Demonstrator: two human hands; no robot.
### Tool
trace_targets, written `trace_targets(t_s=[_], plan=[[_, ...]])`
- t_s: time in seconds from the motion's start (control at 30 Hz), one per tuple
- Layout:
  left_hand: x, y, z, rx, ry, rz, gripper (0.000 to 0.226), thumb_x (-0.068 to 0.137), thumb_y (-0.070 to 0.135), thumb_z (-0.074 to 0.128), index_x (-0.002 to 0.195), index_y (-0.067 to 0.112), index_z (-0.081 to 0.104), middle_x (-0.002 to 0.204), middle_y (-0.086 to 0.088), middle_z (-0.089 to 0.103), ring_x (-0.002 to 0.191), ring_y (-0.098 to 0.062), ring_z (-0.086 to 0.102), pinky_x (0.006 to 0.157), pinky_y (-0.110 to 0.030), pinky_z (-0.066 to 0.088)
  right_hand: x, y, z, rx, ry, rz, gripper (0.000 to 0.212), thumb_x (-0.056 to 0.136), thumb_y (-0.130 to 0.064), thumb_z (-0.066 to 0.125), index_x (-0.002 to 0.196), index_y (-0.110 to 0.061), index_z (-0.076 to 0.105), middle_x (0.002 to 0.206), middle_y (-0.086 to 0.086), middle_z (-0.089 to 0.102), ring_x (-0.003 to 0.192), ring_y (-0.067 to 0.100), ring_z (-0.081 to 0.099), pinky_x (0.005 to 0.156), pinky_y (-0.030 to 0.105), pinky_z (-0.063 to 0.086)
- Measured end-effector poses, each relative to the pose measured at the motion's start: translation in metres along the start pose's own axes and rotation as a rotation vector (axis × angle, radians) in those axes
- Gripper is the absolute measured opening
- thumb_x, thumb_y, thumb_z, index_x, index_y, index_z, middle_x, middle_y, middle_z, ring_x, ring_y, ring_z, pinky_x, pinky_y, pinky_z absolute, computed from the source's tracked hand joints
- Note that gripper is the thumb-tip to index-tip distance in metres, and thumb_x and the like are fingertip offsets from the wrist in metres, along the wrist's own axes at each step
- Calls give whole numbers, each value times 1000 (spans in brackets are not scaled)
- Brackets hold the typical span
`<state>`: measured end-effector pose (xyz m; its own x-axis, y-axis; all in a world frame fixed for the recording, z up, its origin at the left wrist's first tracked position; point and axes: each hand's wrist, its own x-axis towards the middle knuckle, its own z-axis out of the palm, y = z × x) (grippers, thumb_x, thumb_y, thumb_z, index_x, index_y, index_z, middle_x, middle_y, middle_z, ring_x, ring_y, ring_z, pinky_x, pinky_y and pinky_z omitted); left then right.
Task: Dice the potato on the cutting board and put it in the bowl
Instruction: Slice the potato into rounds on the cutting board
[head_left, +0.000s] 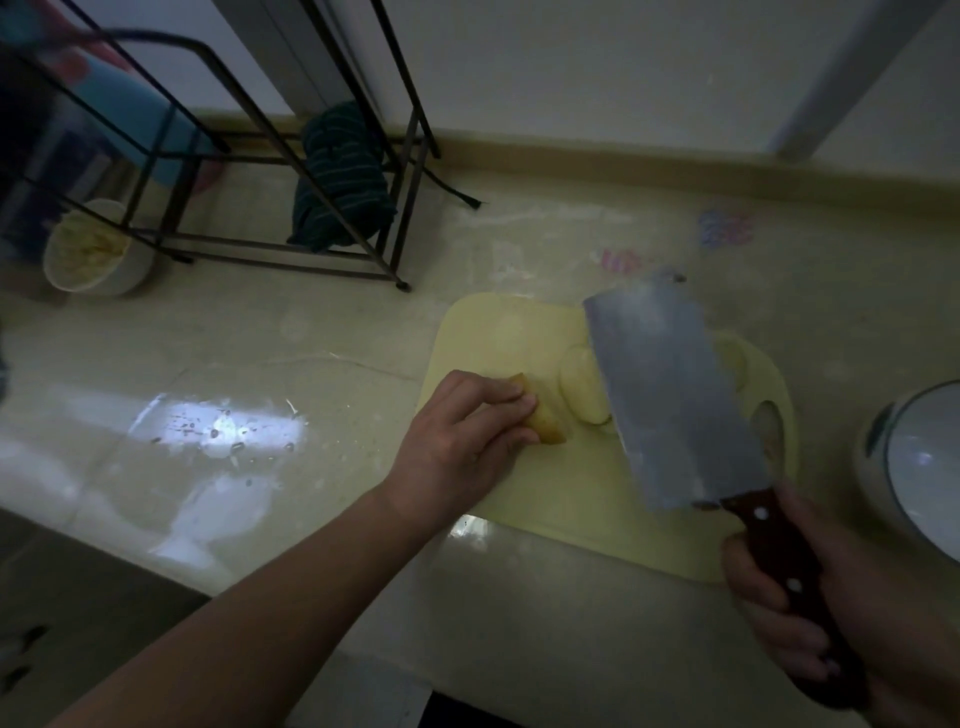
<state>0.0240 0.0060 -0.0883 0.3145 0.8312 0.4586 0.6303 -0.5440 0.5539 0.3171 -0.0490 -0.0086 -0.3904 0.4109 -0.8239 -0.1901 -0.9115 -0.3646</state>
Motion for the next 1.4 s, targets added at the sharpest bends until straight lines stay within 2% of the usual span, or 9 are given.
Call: trace_targets(t_s=[0.13, 0.17, 0.27, 0.33, 0.5, 0.87, 0.97, 1.1, 1.4], plan=[[3, 7, -3, 25, -17, -36, 26, 88, 20, 75, 102, -2, 76, 101, -14, 71, 92, -31, 68, 81, -41, 55, -12, -13, 6, 172, -86, -53, 74, 79, -73, 55, 91, 0, 49, 53, 13, 22, 35, 18, 26, 38, 26, 30], [3, 9, -4, 32, -14, -36, 25, 88, 19, 75, 102, -2, 76, 102, -14, 71, 93, -30, 68, 81, -41, 56, -13, -13, 13, 135, -70, -59, 78, 75, -77, 53, 82, 0, 49, 51, 13, 23, 34, 17, 27, 38, 25, 28], [1, 9, -3, 35, -9, -37, 20, 93, 14, 69, 103, -2, 76, 108, -17, 69, 96, -30, 67, 81, -42, 55, -27, -10, 38, -373, 222, -276, 78, 53, -91, 51, 63, -14, 53, 41, 12, 36, 30, 18, 29, 38, 19, 28], [-2, 8, -2, 14, -10, -33, 17, 97, 12, 65, 105, 1, 74, 112, -19, 65, 96, -33, 65, 79, -43, 55, -35, -6, 60, -698, 347, -445, 76, 60, -91, 37, 91, -25, 60, 48, 8, 53, 34, 13, 42, 38, 22, 32], [-5, 16, -6, 54, 9, -19, 13, 87, 6, 76, 99, -1, 76, 106, -12, 65, 93, -27, 64, 85, -33, 53, -32, 10, 85, -968, 509, -609, 39, 69, -73, 24, 91, -54, 50, 57, -19, 61, 56, -3, 57, 52, 6, 39], [-3, 23, -8, 93, 12, -86, 37, 104, 24, 53, 98, -5, 75, 101, -18, 69, 95, -27, 64, 85, -30, 52, -22, 23, 97, -1104, 533, -629, 46, 77, -80, 16, 96, -48, 43, 65, -32, 57, 68, -6, 56, 47, 16, 40], [0, 24, -9, 95, 10, -62, 42, 106, 25, 48, 100, -6, 74, 104, -17, 67, 97, -26, 62, 85, -30, 51, -21, 23, 96, -1143, 531, -621, 69, 67, -89, -6, 100, -49, 39, 56, -31, 53, 78, 1, 57, 49, 20, 42], [0, 22, -9, 88, -10, -40, 35, 104, 21, 51, 105, -5, 74, 115, -7, 58, 100, -27, 61, 88, -30, 51, -19, 23, 96, -1177, 555, -643, 65, 75, -84, 0, 97, -44, 45, 47, -27, 46, 85, 3, 56, 45, 23, 41], [3, 21, -10, 105, -33, -45, 33, 104, 20, 52, 105, -4, 74, 117, -4, 57, 102, -25, 61, 88, -30, 50, -20, 22, 96, -1180, 564, -621, 65, 73, -86, -3, 96, -46, 44, 48, -22, 45, 74, 10, 60, 47, 27, 44]])
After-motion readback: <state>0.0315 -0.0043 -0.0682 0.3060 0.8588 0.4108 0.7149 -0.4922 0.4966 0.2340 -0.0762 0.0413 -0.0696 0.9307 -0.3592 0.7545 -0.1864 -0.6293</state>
